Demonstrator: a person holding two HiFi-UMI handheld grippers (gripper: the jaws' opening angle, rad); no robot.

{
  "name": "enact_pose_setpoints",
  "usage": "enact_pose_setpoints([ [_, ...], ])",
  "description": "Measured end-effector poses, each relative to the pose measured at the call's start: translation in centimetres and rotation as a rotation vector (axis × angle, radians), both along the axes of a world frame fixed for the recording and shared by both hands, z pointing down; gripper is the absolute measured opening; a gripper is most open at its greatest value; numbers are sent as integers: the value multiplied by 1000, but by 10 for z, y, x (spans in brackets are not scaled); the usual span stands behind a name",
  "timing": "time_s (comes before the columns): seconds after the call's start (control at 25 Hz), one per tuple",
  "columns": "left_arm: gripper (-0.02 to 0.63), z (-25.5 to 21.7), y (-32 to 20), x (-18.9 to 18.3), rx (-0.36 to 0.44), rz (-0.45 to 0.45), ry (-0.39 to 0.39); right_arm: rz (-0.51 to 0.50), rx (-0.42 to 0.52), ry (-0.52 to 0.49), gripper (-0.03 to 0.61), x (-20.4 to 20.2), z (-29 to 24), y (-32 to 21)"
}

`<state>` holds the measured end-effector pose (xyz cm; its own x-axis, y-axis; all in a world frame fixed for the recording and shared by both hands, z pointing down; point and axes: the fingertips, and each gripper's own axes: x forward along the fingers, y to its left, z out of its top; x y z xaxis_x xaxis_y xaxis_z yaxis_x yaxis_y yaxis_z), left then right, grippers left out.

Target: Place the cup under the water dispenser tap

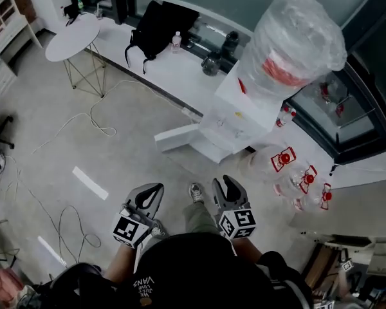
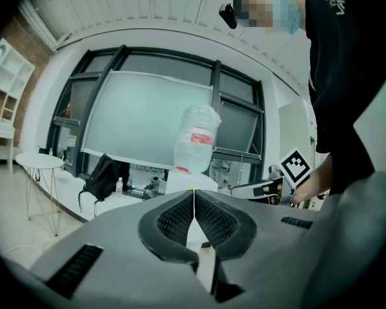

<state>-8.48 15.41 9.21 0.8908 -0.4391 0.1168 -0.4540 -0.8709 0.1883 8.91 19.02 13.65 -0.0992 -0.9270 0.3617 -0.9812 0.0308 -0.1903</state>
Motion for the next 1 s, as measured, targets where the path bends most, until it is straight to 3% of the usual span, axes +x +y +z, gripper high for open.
enact_pose_setpoints([
  [0.32,20,58,-58,42,-56,-9,-27,-51,-117,25,123,40,79,-74],
  [0.6,20,136,-108,67,-121,-20,-34,-48,-179,85,123,75,186,-141],
  [0.72,20,172,-122,69,-125,-10,-54,-39,-211,106,123,84,240,-161],
  [0.84,20,213,-127,65,-65,71,-152,-22,-248,141,123,90,297,-176],
  [1.0,20,267,-141,55,-135,21,-134,-10,-298,195,123,91,378,-190],
])
